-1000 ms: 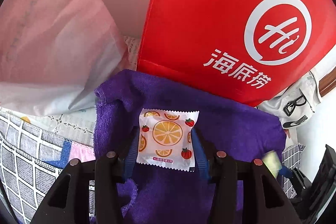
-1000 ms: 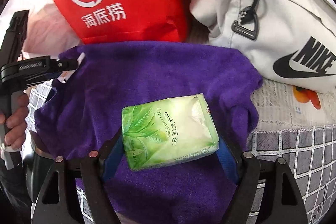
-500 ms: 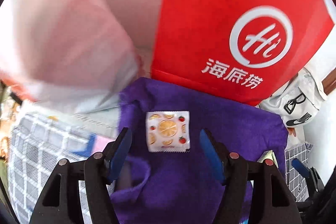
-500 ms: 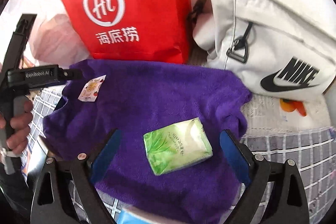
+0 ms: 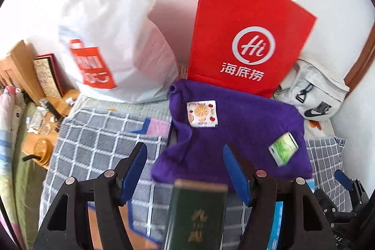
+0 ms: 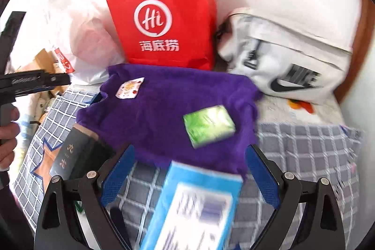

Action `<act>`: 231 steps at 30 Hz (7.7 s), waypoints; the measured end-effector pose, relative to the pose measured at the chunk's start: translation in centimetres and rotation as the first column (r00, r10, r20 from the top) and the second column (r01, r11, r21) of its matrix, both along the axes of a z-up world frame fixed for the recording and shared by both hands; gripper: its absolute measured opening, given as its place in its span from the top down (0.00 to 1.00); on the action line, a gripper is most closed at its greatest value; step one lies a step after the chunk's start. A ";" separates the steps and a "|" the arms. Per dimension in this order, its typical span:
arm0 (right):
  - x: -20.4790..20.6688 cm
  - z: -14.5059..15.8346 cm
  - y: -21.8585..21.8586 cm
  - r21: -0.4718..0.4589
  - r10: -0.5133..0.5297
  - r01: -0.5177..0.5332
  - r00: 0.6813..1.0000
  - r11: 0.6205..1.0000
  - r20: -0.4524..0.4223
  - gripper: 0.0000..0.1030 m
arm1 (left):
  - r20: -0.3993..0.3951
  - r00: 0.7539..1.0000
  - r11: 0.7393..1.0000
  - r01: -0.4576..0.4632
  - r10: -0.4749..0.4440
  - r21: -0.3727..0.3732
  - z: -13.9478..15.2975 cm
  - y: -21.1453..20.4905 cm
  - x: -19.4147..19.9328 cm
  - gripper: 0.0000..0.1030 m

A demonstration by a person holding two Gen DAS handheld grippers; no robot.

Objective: Organize soft objects
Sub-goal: 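Move back to the bed and grasp the white glove with the right gripper, then grasp the green sachet with the left gripper while the right holds the white glove, then carry the green sachet and white glove onto the purple towel and release both, then withdraw both open grippers from the towel back over the bed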

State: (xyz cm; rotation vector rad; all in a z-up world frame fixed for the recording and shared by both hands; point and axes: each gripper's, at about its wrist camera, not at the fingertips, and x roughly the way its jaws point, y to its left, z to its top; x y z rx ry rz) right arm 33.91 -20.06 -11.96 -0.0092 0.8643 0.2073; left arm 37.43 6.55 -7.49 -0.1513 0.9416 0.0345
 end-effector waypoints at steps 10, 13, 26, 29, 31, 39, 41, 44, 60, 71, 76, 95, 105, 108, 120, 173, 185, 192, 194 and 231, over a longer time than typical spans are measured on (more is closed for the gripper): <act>-9.3 -1.0 0.3 0.008 0.014 -0.014 0.999 1.000 -0.044 0.09 | 0.017 0.999 0.998 0.053 -0.052 -0.045 0.4 0.1 -9.3 0.36; -11.4 -1.4 0.8 0.089 0.054 -0.050 0.998 0.995 -0.045 0.09 | 0.009 0.998 0.998 0.057 -0.057 -0.034 -0.8 0.3 -12.1 0.36; -13.5 -3.7 8.4 0.102 0.176 -0.171 0.984 0.980 -0.034 0.16 | -0.048 0.998 0.995 -0.037 0.032 -0.095 -6.2 5.8 -19.5 0.36; -12.9 -5.5 9.9 0.070 0.196 -0.190 0.977 0.979 -0.083 0.38 | -0.059 0.997 0.990 -0.057 0.050 -0.125 -7.2 6.9 -20.3 0.36; -12.6 -6.5 10.6 0.063 0.212 -0.206 0.970 0.976 -0.115 0.57 | -0.065 0.996 0.989 -0.062 0.054 -0.135 -7.8 7.3 -20.7 0.36; -14.4 -3.9 10.3 0.093 0.231 -0.228 0.973 0.969 -0.021 0.80 | -0.107 0.993 0.980 -0.071 0.051 -0.188 -10.1 7.5 -21.0 0.36; -15.3 -2.3 9.5 0.123 0.231 -0.231 0.973 0.965 0.019 0.80 | -0.111 0.993 0.978 -0.067 0.046 -0.197 -10.3 7.2 -21.0 0.36; -16.4 -0.6 8.0 0.149 0.217 -0.223 0.975 0.963 0.056 0.80 | -0.110 0.993 0.975 -0.060 0.037 -0.213 -10.6 6.6 -21.2 0.36; -22.8 -5.3 -1.2 0.033 0.037 -0.037 0.999 0.999 -0.008 0.79 | -0.089 0.996 0.951 -0.038 0.010 -0.308 -11.7 1.9 -18.4 0.36; -22.8 -9.7 -3.4 0.029 -0.012 0.014 0.997 0.999 -0.070 0.72 | -0.109 0.991 0.932 -0.108 0.074 -0.346 -13.4 0.8 -16.0 0.41; -22.4 -10.4 -2.6 0.019 -0.003 0.004 0.998 1.000 -0.070 0.71 | -0.107 0.990 0.930 -0.126 0.095 -0.346 -13.8 0.3 -15.7 0.70; -23.2 -7.7 -3.0 0.020 -0.060 0.061 0.998 0.998 -0.014 0.77 | -0.002 0.993 0.924 -0.109 0.117 -0.365 -8.9 3.4 -18.7 0.92; -23.6 -5.1 -3.3 0.016 -0.078 0.078 0.997 0.997 0.018 0.78 | 0.062 0.991 0.926 -0.092 0.123 -0.365 -5.0 4.8 -20.1 0.92; -23.6 -3.9 -3.2 0.021 -0.070 0.069 0.997 0.997 0.038 0.78 | 0.073 0.990 0.925 -0.088 0.123 -0.369 -4.3 5.0 -20.2 0.92; -21.2 0.3 -3.0 0.045 -0.040 0.036 0.993 0.998 0.108 0.78 | 0.129 0.985 0.930 -0.060 0.114 -0.362 -1.1 5.4 -18.6 0.92; 8.2 -0.3 -1.6 0.057 -0.053 0.049 0.996 0.997 0.065 0.78 | 0.028 0.999 0.929 0.031 -0.022 -0.369 -3.8 0.4 4.4 0.92; 10.6 -4.2 -3.0 0.019 -0.067 0.067 0.997 0.998 -0.024 0.78 | -0.111 0.988 0.919 0.055 -0.106 -0.390 -9.1 -2.6 8.8 0.92; 11.7 -6.1 -2.6 0.013 -0.039 0.040 0.996 0.999 -0.082 0.78 | -0.151 0.983 0.912 0.033 -0.103 -0.410 -10.8 -2.2 9.5 0.92; 11.8 -6.4 -2.5 0.016 -0.039 0.041 0.995 0.999 -0.090 0.78 | -0.164 0.981 0.914 0.029 -0.104 -0.404 -11.1 -2.2 9.7 0.92; 5.7 -0.1 -1.0 0.046 0.025 -0.029 0.996 0.999 0.088 0.26 | -0.025 0.999 0.952 0.037 -0.047 -0.303 -4.2 -0.7 4.4 0.28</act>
